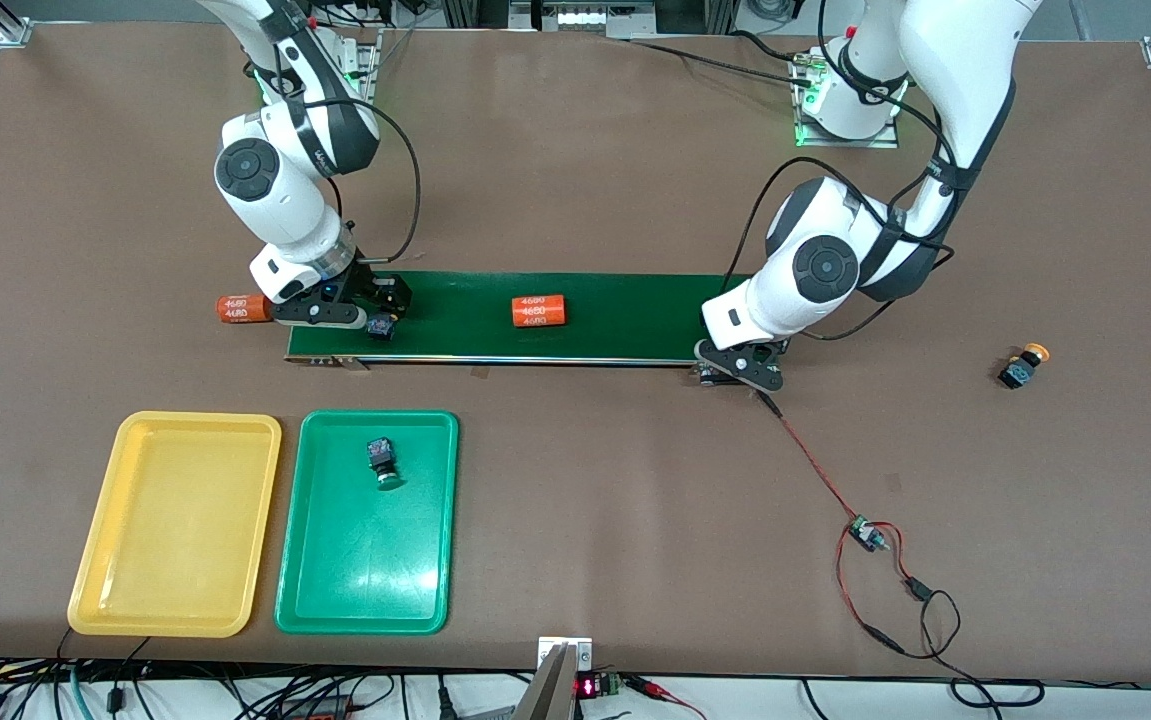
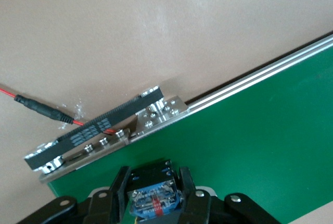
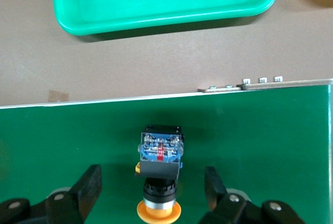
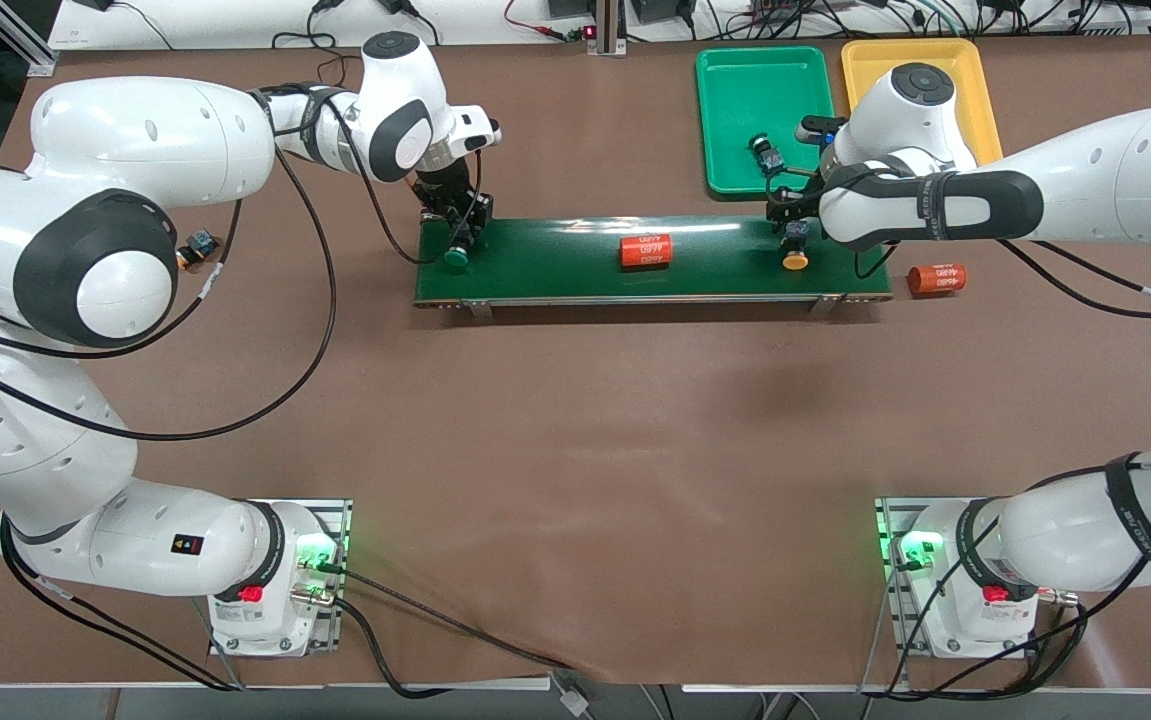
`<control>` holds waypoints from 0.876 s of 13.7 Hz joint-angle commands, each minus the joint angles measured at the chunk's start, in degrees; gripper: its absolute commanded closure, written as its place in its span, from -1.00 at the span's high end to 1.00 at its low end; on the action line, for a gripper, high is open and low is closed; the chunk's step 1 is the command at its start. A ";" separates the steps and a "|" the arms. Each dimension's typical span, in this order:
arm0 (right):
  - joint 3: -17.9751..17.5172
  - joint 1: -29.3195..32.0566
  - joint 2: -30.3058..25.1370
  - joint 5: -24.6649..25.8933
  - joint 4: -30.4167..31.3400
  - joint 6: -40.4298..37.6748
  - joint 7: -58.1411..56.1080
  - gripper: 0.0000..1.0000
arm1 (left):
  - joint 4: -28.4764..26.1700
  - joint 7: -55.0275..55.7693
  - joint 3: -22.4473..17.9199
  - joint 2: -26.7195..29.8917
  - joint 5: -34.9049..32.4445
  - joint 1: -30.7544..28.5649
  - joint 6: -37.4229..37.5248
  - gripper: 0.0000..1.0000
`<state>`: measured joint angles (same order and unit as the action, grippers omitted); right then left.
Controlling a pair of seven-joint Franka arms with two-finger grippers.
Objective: Sort buttons by color to trays
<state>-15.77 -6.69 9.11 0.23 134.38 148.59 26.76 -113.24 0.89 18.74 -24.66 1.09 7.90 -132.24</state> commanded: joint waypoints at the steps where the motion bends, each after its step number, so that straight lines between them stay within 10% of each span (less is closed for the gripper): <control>1: -0.22 1.59 0.91 2.67 -0.08 1.61 -0.05 0.77 | 1.35 0.51 -0.90 -1.00 -0.65 0.54 -0.21 -0.97; 3: -0.14 2.21 1.35 3.81 -0.08 1.87 -0.05 0.77 | 1.35 0.51 -0.90 -1.53 -0.65 0.54 -0.21 -0.71; 5: 0.12 2.38 2.05 4.69 -0.17 3.01 -0.05 0.75 | 1.26 0.60 -0.90 -1.62 -0.74 0.63 -0.21 0.06; 6: 0.56 2.39 2.57 4.78 -0.25 3.71 -0.05 0.74 | 1.26 0.51 -0.81 -1.27 -0.82 0.63 0.05 0.99; 12: 0.92 2.39 3.72 5.48 -0.52 5.12 -0.05 0.32 | 5.38 0.08 -0.81 6.28 -0.65 -0.51 10.84 1.00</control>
<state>-14.78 -4.64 12.18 4.20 134.28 152.64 26.71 -109.87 0.89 18.29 -22.44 1.06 7.94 -127.66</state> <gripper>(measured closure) 0.181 0.004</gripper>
